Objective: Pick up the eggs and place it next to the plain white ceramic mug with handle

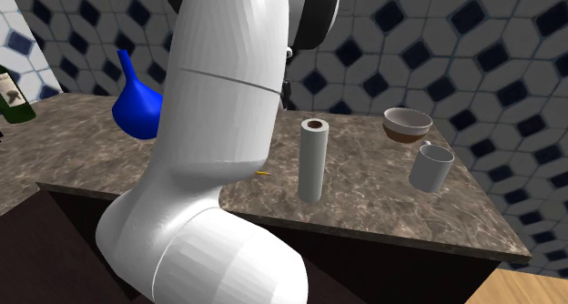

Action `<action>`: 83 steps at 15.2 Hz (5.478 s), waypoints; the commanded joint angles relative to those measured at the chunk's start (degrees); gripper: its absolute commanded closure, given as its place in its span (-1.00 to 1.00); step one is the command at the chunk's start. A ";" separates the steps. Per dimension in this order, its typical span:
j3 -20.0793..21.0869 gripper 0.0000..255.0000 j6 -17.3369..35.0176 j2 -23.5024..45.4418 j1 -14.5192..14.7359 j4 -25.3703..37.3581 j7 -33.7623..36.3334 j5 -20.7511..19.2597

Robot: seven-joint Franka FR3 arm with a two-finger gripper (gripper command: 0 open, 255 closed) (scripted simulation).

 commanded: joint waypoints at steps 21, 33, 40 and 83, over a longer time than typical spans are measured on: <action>1.48 1.00 -14.42 -3.07 0.85 12.51 -4.97 3.30; -0.95 1.00 -7.42 -12.88 -11.42 0.23 -17.49 8.77; -3.94 1.00 -3.80 -16.13 -18.07 -3.93 -26.82 11.39; -10.36 1.00 18.94 -7.78 -24.06 -17.10 -30.68 6.11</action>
